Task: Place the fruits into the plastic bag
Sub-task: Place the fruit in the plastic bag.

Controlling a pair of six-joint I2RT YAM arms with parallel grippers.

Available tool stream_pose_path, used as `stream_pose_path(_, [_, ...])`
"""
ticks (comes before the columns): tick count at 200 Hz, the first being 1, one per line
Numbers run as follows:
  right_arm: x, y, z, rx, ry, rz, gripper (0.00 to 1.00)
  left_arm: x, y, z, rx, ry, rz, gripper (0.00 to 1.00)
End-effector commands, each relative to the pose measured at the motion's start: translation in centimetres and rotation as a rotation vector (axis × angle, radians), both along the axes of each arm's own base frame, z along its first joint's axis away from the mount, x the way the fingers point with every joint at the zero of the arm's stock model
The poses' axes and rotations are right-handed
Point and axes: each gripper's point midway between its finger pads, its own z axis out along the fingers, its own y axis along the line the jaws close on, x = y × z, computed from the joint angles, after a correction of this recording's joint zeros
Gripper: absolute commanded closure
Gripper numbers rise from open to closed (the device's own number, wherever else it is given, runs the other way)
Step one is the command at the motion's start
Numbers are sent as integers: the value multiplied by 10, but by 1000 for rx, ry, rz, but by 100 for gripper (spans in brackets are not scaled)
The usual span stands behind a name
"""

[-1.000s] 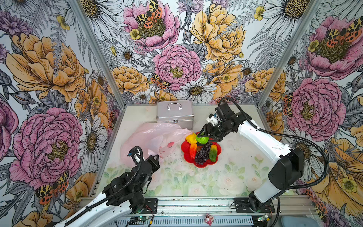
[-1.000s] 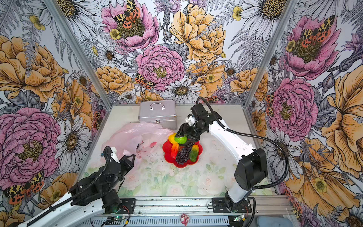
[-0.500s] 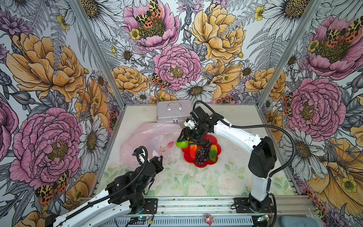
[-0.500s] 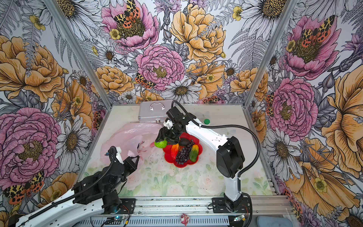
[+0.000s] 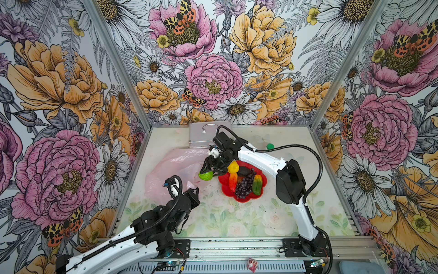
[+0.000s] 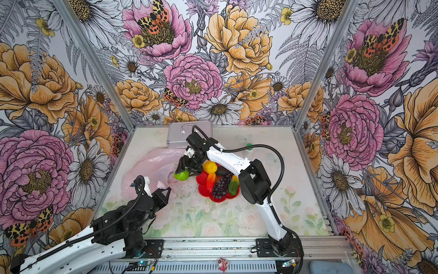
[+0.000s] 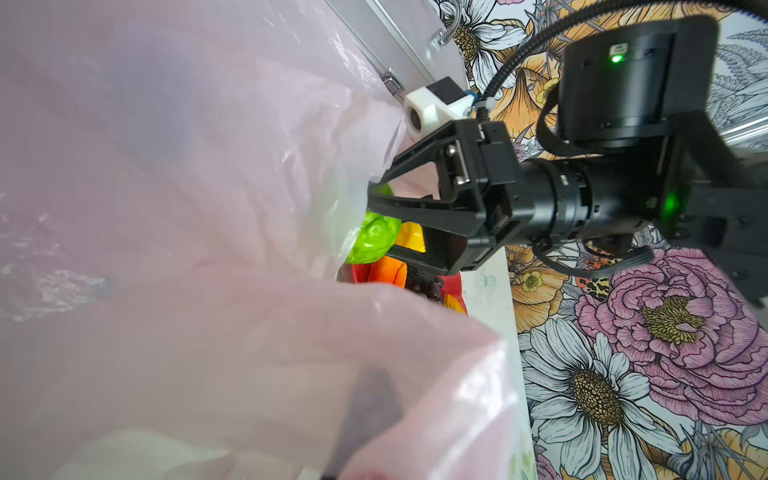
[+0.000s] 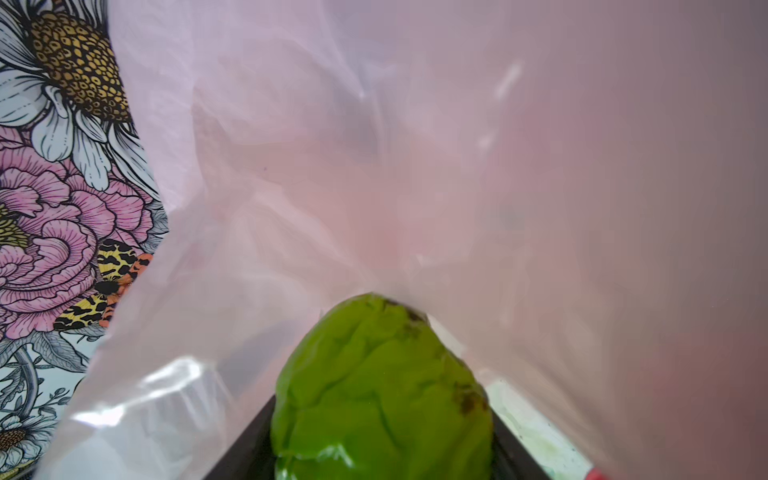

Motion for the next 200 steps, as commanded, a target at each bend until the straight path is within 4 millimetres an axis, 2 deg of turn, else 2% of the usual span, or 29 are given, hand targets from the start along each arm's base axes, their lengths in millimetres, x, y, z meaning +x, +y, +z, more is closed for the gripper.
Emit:
stream_pose_path(1, [3,16,6,46,7,10,38,0,-1,10,-34,-33,-9,100])
stream_pose_path(31, [6,27,0,60,31,14,36,-1,2,3,-39,-27,0,100])
stream_pose_path(65, [11,47,12,136,30,47,28,-3,2,-5,-54,-11,0,100])
stream_pose_path(70, [-2,58,16,150,27,81,27,-3,2,-5,-55,-10,-2,100])
stream_pose_path(98, [-10,78,31,220,14,135,22,-4,4,-6,-58,-11,-1,100])
stream_pose_path(109, [-10,79,33,225,10,138,20,-4,5,-7,-62,-12,2,100])
stream_pose_path(139, [-11,77,28,207,16,130,1,-4,9,-7,-64,-14,11,100])
stream_pose_path(200, [-11,70,36,197,-20,126,1,-5,12,-11,-72,-1,14,100])
